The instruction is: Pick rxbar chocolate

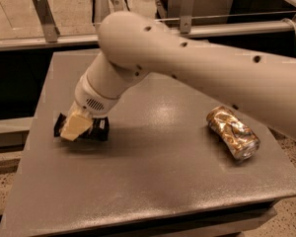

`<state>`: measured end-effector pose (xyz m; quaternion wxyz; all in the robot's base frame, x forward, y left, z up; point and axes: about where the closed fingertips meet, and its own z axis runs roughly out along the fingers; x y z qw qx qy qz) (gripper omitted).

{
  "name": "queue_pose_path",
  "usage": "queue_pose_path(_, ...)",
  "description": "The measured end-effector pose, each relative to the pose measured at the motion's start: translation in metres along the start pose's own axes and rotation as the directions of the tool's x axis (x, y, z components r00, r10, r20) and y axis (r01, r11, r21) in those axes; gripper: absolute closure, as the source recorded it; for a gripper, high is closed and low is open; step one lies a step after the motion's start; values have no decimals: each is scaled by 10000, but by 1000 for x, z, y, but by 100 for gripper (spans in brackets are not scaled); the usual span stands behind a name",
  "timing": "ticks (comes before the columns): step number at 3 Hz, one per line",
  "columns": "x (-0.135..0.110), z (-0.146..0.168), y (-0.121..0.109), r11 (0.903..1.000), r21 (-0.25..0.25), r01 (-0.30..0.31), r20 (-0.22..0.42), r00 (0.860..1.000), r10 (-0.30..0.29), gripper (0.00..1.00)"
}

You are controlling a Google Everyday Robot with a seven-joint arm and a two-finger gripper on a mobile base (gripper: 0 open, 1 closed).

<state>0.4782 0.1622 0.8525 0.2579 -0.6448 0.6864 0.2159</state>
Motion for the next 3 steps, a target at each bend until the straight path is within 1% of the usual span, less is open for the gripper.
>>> queue_pose_path(1, -24, -64, -33, 10000, 36, 17, 2295, 9733, -25, 100)
queue_pose_path(2, -39, -108, -52, 9996, -270, 119, 4027, 9153, 0, 100)
queue_pose_path(3, -47, -116, -55, 9995, -269, 141, 4289, 9033, -12, 100)
